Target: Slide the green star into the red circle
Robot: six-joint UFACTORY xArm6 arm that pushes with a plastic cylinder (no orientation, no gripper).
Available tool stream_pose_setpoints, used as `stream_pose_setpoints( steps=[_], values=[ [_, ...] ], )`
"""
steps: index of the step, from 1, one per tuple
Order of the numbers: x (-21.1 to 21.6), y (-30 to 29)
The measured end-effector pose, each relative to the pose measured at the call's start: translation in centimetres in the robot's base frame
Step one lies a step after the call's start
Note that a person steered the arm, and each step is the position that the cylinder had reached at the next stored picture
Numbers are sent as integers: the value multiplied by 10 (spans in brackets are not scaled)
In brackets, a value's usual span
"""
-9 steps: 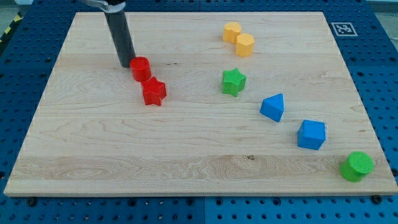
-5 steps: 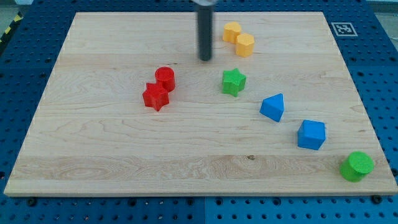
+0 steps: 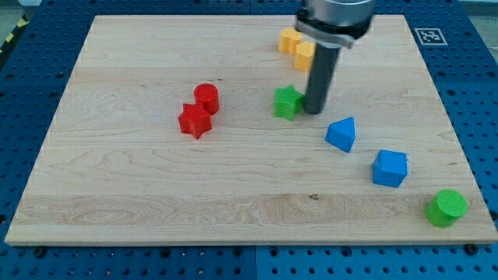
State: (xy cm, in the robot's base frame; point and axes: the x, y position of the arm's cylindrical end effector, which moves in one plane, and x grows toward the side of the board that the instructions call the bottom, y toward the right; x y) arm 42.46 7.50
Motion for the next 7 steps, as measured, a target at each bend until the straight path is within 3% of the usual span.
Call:
stream_pose_setpoints(
  steps=[3,4,5,7],
  values=[
    [1,-96],
    [51,-90],
    [84,-57],
    [84,47]
  ],
)
